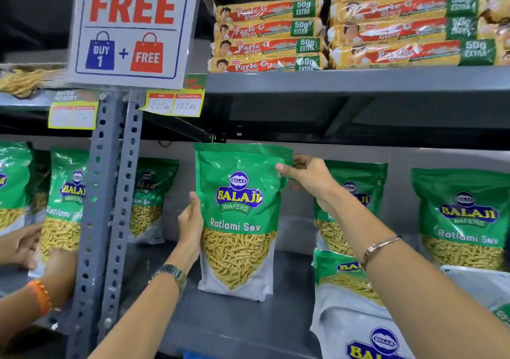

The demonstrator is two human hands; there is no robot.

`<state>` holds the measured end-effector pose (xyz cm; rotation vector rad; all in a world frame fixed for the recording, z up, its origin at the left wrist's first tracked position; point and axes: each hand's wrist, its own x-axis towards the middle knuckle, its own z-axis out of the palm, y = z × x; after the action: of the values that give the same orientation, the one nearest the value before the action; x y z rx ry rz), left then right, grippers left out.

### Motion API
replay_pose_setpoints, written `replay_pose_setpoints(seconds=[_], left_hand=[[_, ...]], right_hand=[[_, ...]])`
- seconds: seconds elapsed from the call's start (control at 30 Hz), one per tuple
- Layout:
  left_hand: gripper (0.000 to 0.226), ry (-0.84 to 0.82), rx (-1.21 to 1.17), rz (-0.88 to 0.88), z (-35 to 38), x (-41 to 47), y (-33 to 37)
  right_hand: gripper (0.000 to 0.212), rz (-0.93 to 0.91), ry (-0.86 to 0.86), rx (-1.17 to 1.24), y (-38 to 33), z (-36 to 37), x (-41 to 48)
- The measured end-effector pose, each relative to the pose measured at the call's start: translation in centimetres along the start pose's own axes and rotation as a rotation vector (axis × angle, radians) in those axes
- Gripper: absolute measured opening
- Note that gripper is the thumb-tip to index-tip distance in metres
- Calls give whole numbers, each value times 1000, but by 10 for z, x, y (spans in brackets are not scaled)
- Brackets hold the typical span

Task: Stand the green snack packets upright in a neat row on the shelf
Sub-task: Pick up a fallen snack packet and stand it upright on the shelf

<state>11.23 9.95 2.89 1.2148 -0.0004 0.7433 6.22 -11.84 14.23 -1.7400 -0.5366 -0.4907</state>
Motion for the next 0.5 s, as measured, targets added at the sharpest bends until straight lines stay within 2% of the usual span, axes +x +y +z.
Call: replay_pose_setpoints(seconds=[0.07, 0.13, 0.17, 0.23, 0.27, 0.5], left_hand=[[83, -17, -5, -55, -5, -8, -9], [95, -2, -41, -92, -6, -18, -18], [86, 1, -71, -103, -6, -22, -20], [54, -4, -127, -115, -5, -29, -17], [47, -2, -140, -126, -5, -28, -19], [46, -9, -171, -182, -3, -23, -19]], right_hand=[[23, 39, -130, -26, 10, -2, -10], [25, 57, -178, -9, 23, 0, -17], [27, 46, -159, 12, 27, 1, -19], [31, 4, -117, 19, 35, 2, -18], [31, -18, -111, 5, 36, 2, -17], [22, 9, -9, 175, 48, 8, -18]])
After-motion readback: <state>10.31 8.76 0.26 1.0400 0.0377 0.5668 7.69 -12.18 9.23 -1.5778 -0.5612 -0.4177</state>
